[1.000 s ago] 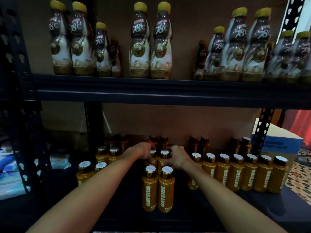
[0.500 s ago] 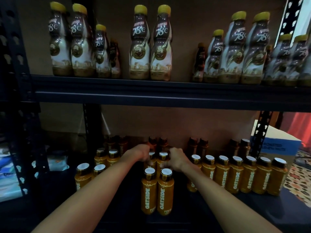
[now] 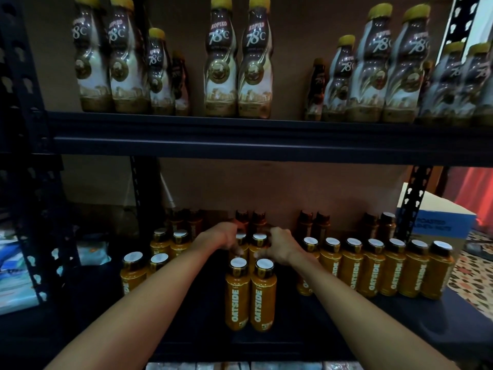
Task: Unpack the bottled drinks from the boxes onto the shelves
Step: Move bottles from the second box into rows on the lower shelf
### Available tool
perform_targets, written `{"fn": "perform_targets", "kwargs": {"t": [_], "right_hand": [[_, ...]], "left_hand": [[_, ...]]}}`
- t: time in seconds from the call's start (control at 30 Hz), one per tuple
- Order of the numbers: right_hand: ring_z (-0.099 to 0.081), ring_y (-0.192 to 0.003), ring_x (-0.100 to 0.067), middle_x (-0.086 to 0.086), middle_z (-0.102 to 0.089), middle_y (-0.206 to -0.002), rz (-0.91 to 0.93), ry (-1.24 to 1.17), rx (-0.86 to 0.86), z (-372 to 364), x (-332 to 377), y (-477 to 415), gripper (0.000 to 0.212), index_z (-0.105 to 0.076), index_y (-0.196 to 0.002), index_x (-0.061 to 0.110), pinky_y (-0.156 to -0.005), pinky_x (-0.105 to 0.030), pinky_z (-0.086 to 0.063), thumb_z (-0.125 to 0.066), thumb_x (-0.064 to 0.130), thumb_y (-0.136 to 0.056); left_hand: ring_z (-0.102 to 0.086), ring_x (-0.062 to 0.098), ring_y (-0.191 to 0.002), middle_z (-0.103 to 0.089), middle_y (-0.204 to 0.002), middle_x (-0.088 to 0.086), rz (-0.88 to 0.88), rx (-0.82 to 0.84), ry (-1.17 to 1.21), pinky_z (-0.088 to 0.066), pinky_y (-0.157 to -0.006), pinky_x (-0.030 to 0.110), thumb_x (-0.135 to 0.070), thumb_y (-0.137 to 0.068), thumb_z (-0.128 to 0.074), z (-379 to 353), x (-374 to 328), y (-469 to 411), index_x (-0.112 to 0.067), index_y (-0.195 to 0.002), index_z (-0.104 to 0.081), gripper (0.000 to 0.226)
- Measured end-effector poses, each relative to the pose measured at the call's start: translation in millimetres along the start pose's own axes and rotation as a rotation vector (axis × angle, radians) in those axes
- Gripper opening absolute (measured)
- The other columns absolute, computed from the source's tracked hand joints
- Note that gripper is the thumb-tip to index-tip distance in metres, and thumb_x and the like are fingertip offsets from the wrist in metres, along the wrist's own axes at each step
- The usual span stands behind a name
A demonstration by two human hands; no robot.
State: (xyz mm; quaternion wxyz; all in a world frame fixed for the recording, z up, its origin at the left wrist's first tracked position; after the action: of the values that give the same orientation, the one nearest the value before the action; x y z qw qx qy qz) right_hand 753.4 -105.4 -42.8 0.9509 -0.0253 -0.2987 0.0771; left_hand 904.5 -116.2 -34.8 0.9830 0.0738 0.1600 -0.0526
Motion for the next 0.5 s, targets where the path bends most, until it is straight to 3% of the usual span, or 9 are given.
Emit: {"fn": "perform_targets", "kwargs": {"t": [0.1, 0.23, 0.37, 0.43, 0.5], "right_hand": [[-0.060, -0.087, -0.017, -0.010, -0.052, -0.136, -0.018, -0.021, 0.011, 0, -1, 2, 0.066, -0.056, -0.133, 0.015, -0.077, -0.026, -0.050, -0.088, 0.032, -0.077], [-0.062, -0.115, -0.026, -0.009, -0.060, -0.130, -0.018, -0.037, 0.010, -1, 3, 9, 0.059, -0.062, -0.122, 0.020, -0.096, -0.039, -0.055, -0.091, 0.033, -0.072], [-0.063, -0.118, -0.025, -0.006, -0.066, -0.125, -0.015, -0.055, 0.052, 0, 8, 14, 0.050, -0.064, -0.121, 0.016, -0.100, -0.040, -0.053, -0.087, 0.028, -0.078], [-0.062, -0.118, -0.022, -0.002, -0.067, -0.125, -0.008, -0.076, 0.084, 0, 11, 18, 0.051, -0.063, -0.121, 0.017, -0.100, -0.038, -0.052, -0.086, 0.032, -0.078], [-0.062, -0.110, -0.017, 0.004, -0.067, -0.111, 0.010, -0.096, 0.082, 6, 15, 20, 0.036, -0.062, -0.106, 0.024, -0.094, -0.033, -0.051, -0.084, 0.036, -0.081]], "left_hand": [[-0.045, 0.028, -0.136, -0.050, -0.147, 0.007, -0.007, 0.002, 0.013, -0.040, -0.108, 0.039, -0.022, -0.084, -0.078, 0, -2, 1, -0.018, -0.148, -0.042, 0.074], [-0.045, 0.028, -0.136, -0.049, -0.147, 0.008, -0.026, -0.009, -0.009, -0.040, -0.109, 0.037, -0.022, -0.084, -0.078, 2, -5, 4, -0.018, -0.149, -0.041, 0.074], [-0.047, 0.027, -0.134, -0.051, -0.145, 0.007, -0.039, 0.001, -0.014, -0.040, -0.107, 0.035, -0.019, -0.086, -0.076, 1, -7, 9, -0.019, -0.148, -0.042, 0.071], [-0.045, 0.028, -0.136, -0.047, -0.149, 0.009, -0.033, 0.025, -0.038, -0.040, -0.108, 0.037, -0.023, -0.089, -0.072, 3, -10, 14, -0.019, -0.152, -0.034, 0.074], [-0.040, 0.031, -0.140, -0.040, -0.153, 0.013, -0.013, 0.016, -0.045, -0.038, -0.111, 0.039, -0.023, -0.095, -0.063, 12, -13, 18, -0.018, -0.158, -0.019, 0.077]]}}
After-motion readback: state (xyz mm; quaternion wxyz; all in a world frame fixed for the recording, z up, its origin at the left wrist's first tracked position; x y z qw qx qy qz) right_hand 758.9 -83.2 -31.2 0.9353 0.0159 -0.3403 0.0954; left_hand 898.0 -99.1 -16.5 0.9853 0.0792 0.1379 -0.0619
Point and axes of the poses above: each hand's wrist, its own y-axis away from the middle knuckle, its own z-axis out of the back of the hand, x = y × z, the point moved 10 cm from there along -y, towards the middle knuckle
